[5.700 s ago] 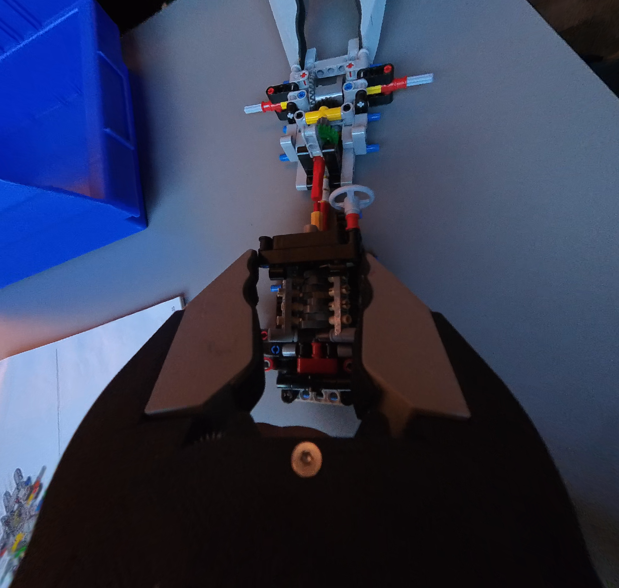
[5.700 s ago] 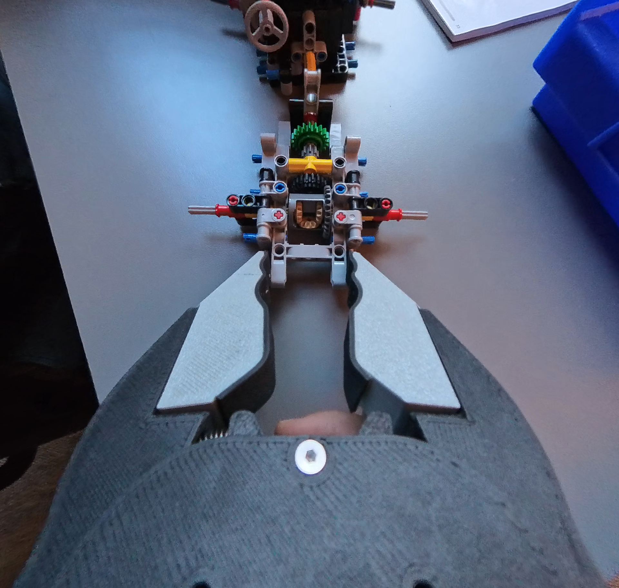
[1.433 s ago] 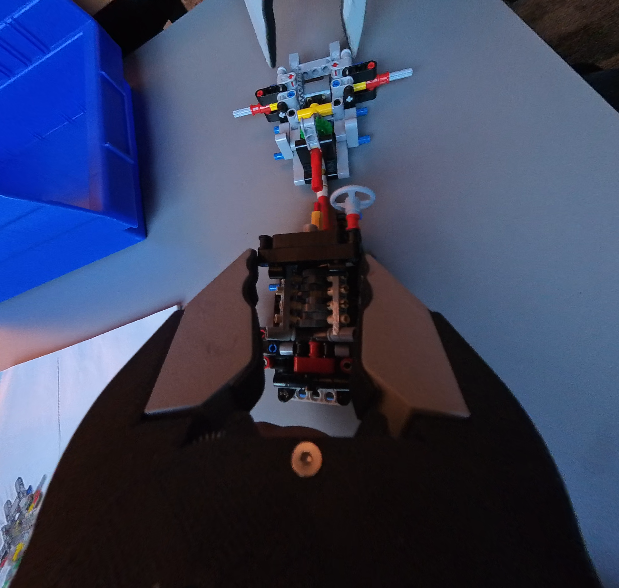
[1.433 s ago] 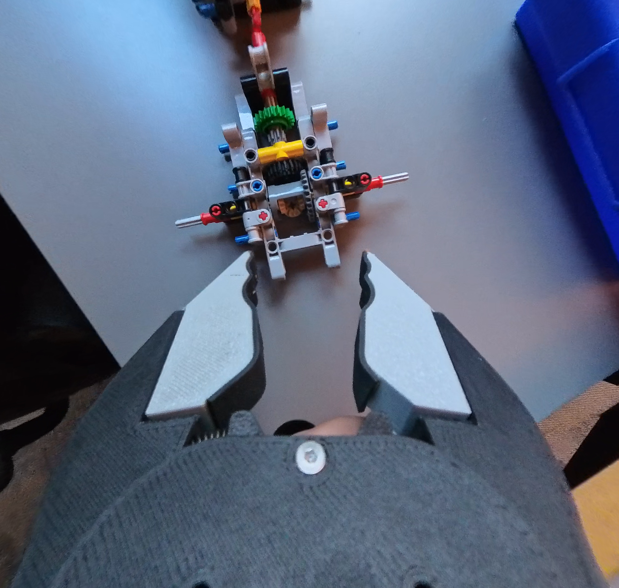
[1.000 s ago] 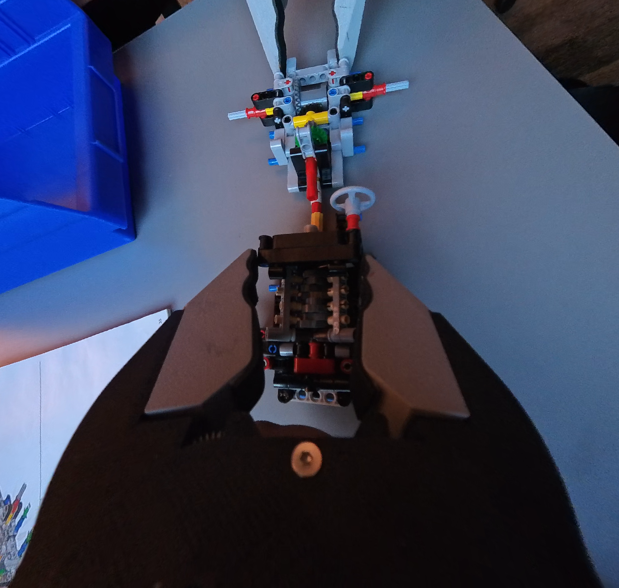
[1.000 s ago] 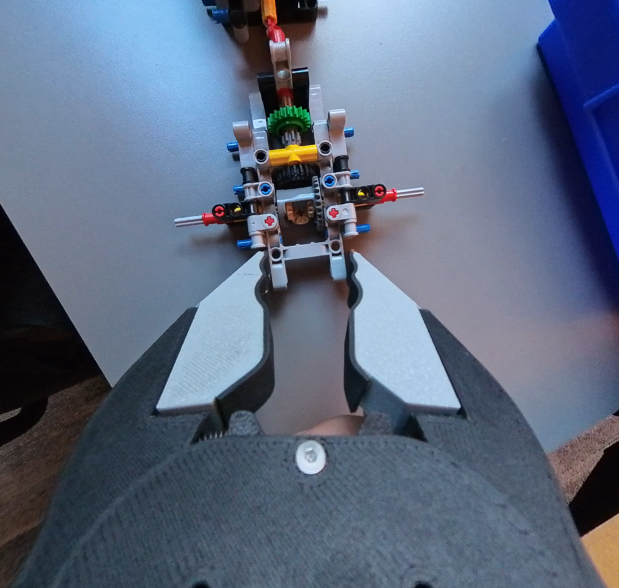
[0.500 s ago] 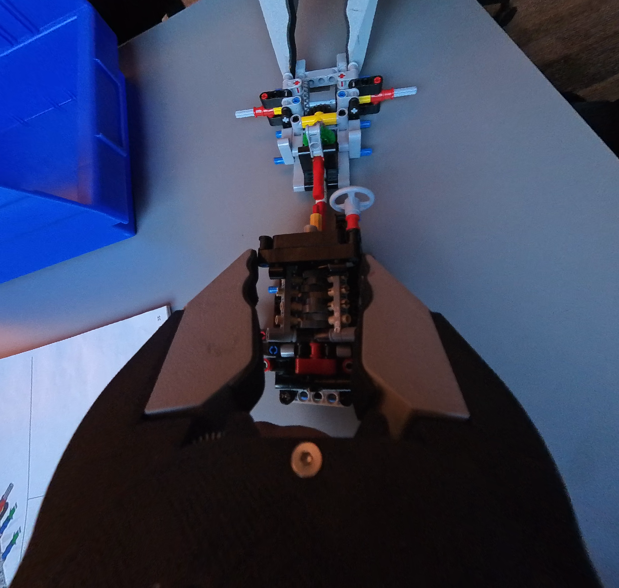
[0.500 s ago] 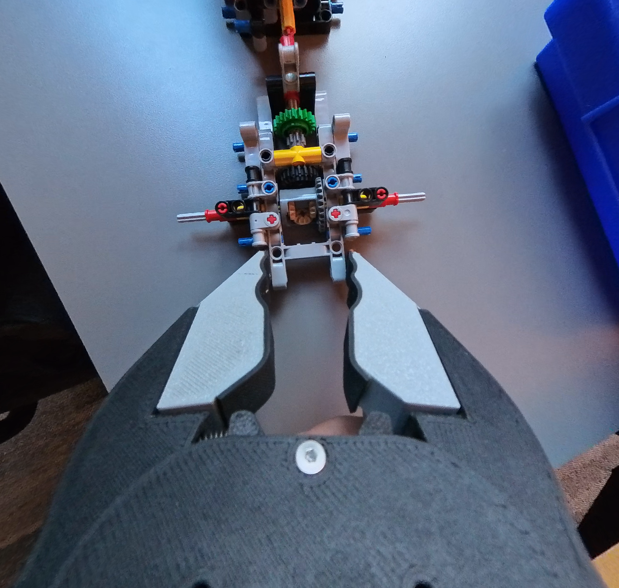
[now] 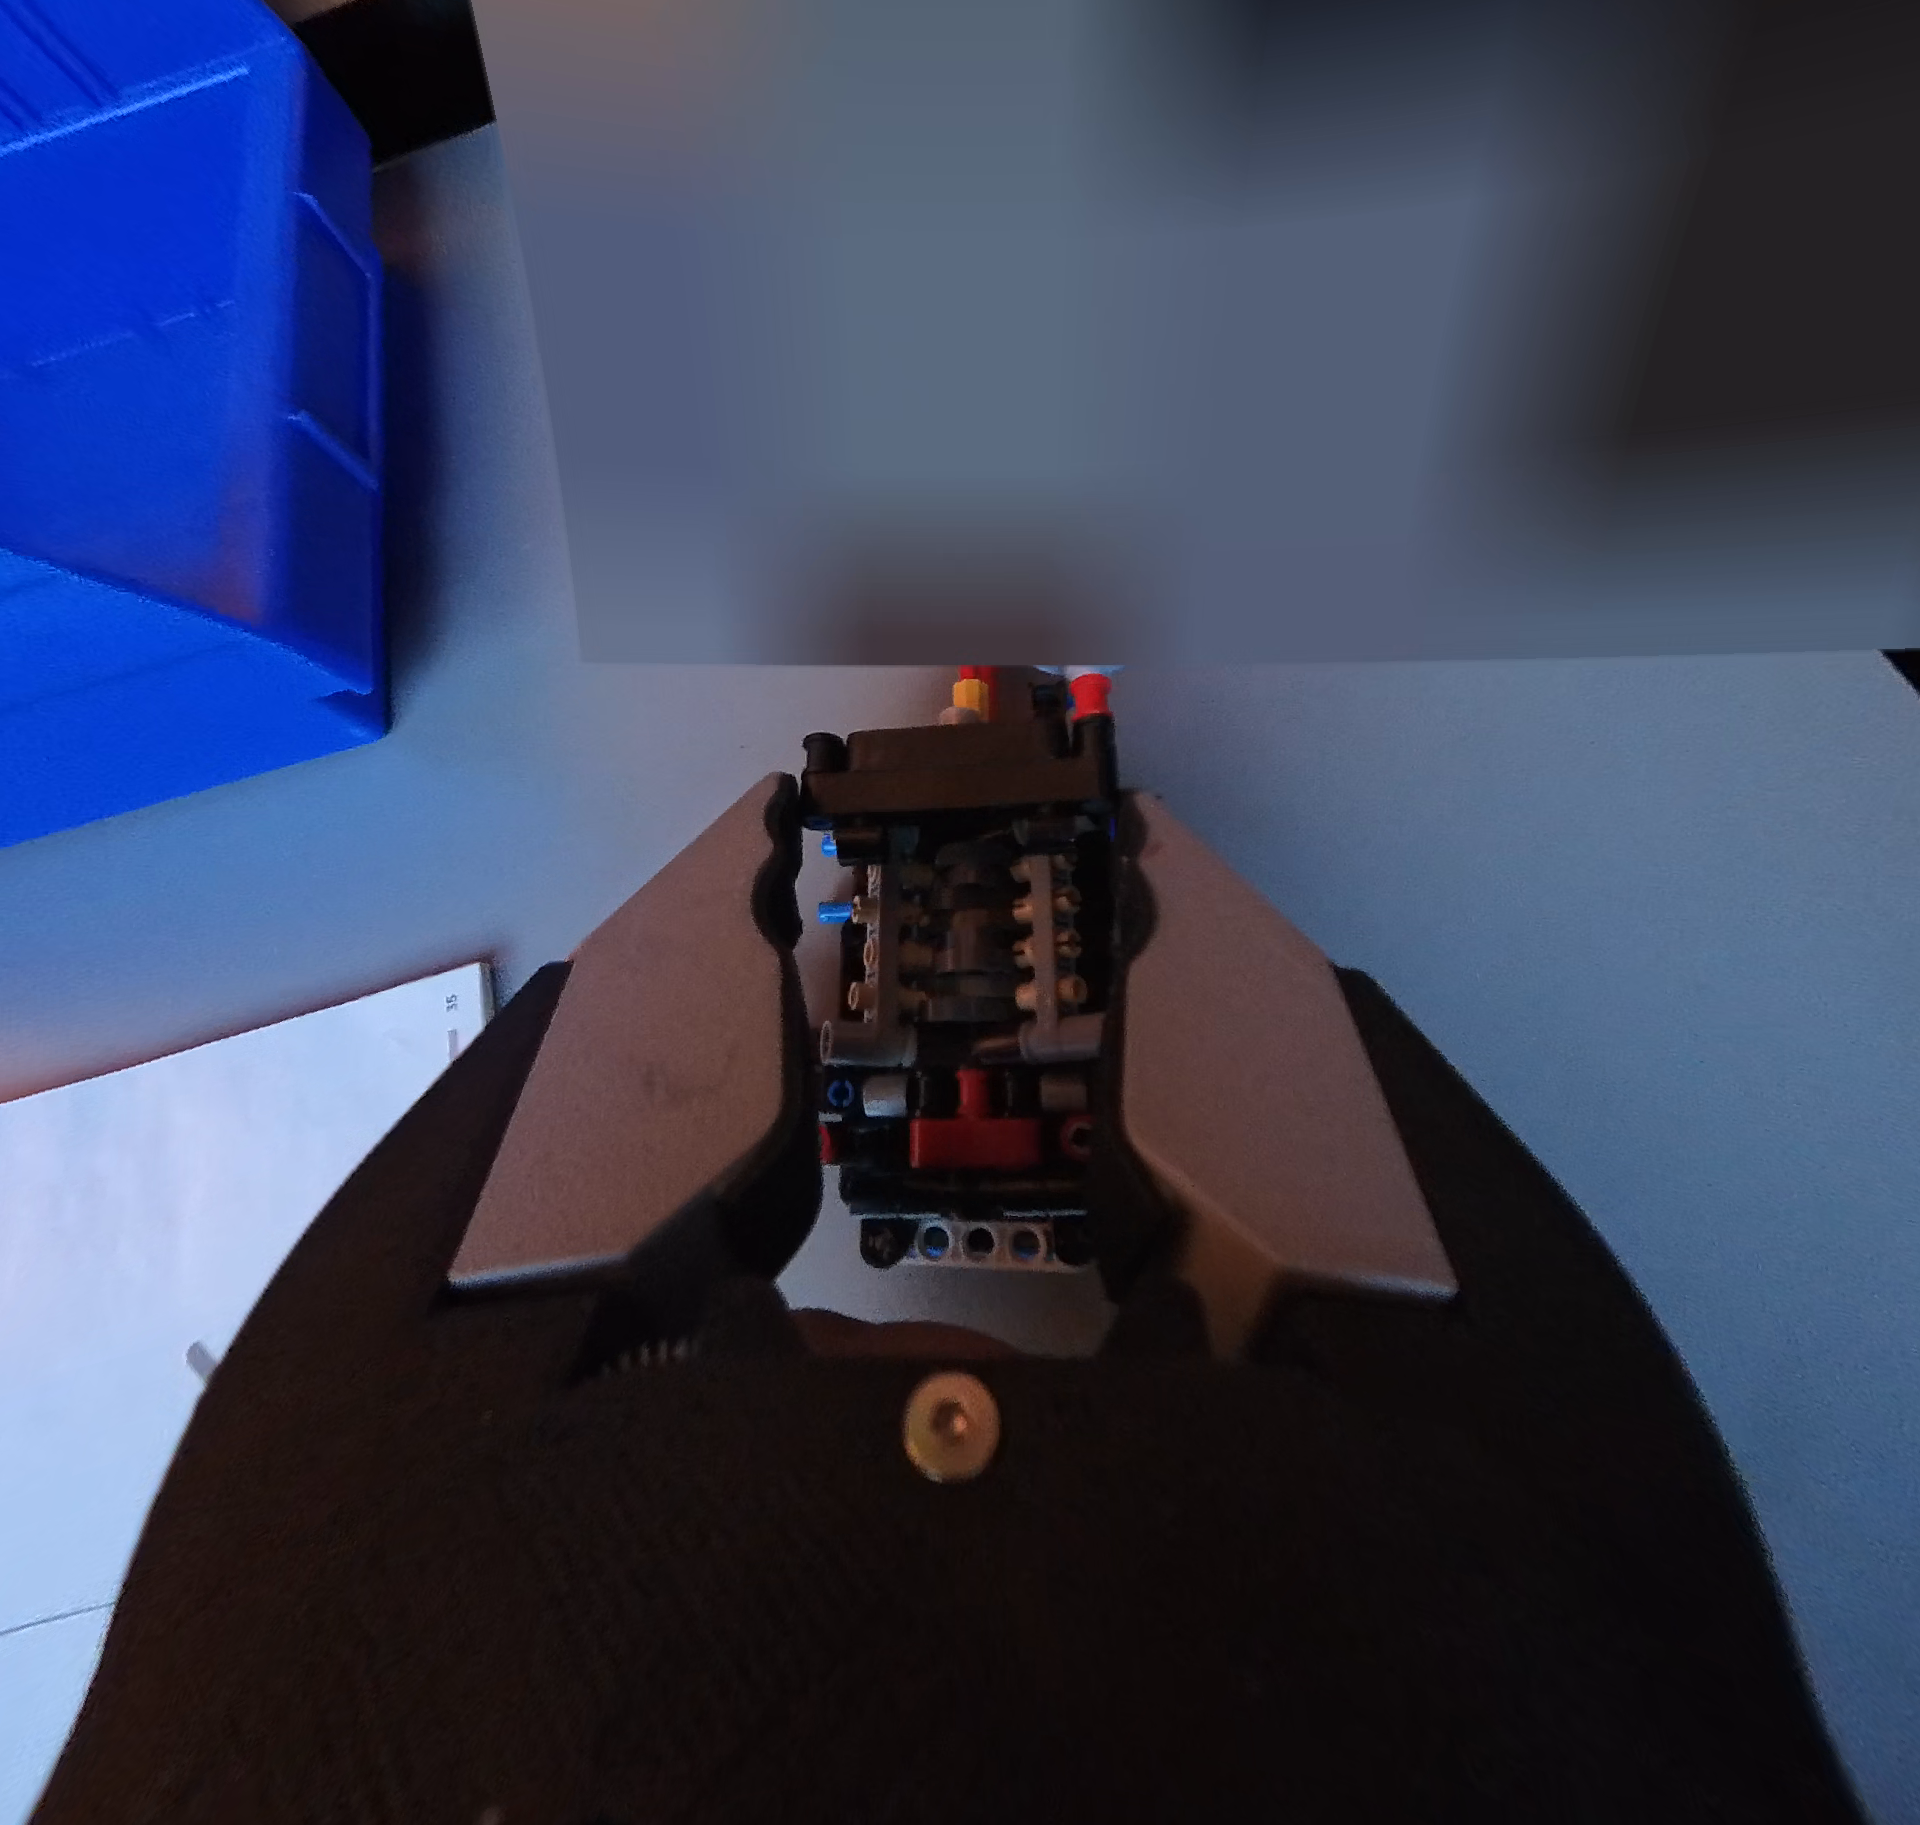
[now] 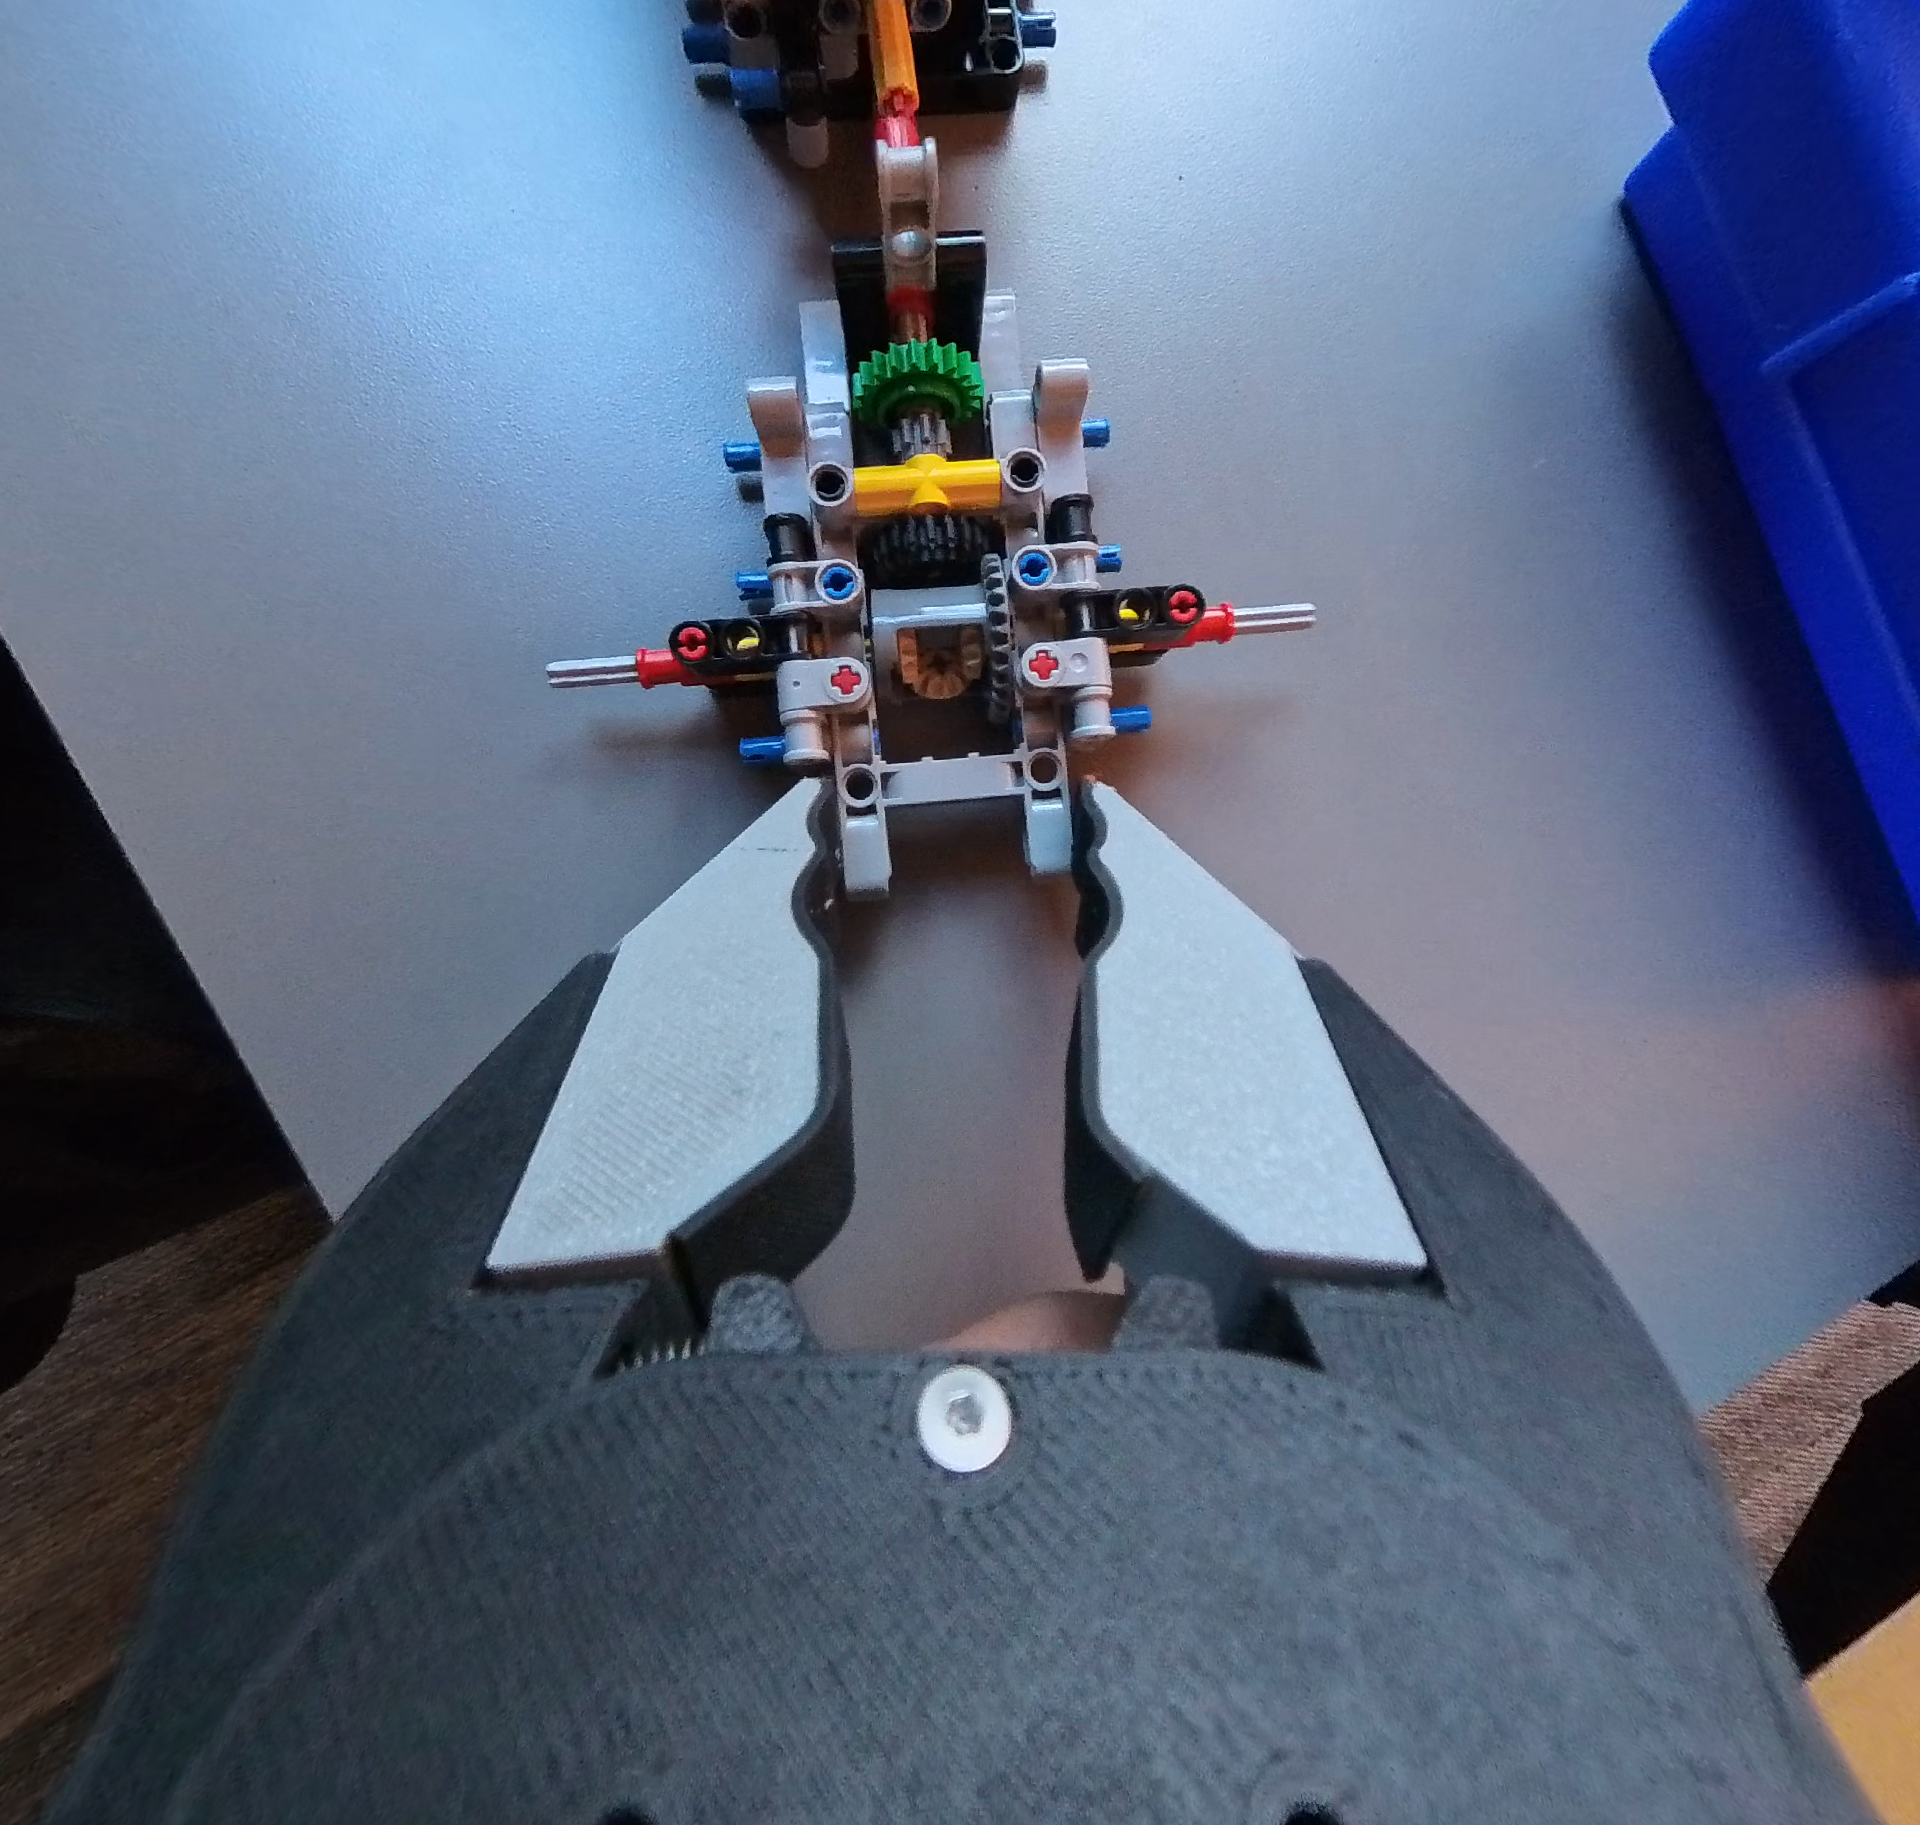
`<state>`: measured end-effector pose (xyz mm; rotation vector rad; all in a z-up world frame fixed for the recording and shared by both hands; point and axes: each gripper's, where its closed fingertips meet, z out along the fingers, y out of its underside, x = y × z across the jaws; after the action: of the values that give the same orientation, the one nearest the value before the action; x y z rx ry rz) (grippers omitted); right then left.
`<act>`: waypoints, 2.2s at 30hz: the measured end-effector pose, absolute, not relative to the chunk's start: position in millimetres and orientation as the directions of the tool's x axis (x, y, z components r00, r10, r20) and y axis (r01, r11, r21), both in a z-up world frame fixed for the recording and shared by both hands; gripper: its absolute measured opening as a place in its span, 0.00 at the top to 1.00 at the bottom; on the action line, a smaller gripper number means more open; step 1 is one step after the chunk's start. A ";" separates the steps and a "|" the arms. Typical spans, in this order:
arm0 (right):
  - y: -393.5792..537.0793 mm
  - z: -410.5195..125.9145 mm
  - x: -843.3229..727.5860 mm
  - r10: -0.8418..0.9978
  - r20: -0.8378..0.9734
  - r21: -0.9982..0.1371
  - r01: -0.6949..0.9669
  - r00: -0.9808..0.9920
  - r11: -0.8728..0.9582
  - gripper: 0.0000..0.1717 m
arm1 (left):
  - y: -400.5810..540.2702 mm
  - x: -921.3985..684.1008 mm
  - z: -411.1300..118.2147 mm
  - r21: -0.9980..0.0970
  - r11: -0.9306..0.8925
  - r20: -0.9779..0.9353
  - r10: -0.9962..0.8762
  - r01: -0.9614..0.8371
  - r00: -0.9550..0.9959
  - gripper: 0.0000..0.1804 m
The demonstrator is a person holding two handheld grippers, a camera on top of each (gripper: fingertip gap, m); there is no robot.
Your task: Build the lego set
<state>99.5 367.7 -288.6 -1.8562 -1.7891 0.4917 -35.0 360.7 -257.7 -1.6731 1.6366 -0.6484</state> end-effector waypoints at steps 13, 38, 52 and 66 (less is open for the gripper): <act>367.5 -288.6 98.2 0.995 0.089 -0.608 0.794 0.055 0.010 0.76 | 359.8 -32.7 -256.4 -0.785 0.049 -0.112 -0.992 -0.617 0.063 0.67; 370.2 -287.7 94.2 0.993 0.118 -0.668 0.739 -0.011 0.087 0.76 | 361.3 -37.0 -271.0 -0.660 0.001 -0.102 -0.991 -0.752 0.087 0.65; 368.1 -287.7 95.1 0.993 0.107 -0.698 0.709 -0.040 0.103 0.76 | 359.7 -35.3 -272.2 -0.672 -0.002 -0.034 -0.999 -0.740 0.034 0.65; 367.1 -287.8 91.8 0.988 0.120 -0.717 0.681 -0.093 0.151 0.77 | 360.8 -33.2 -271.7 -0.680 -0.019 -0.035 -0.998 -0.733 0.058 0.66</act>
<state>91.8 367.1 -287.8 -1.5908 -1.8399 0.6678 -33.2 360.8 -271.7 -1.8062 1.7279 -0.6407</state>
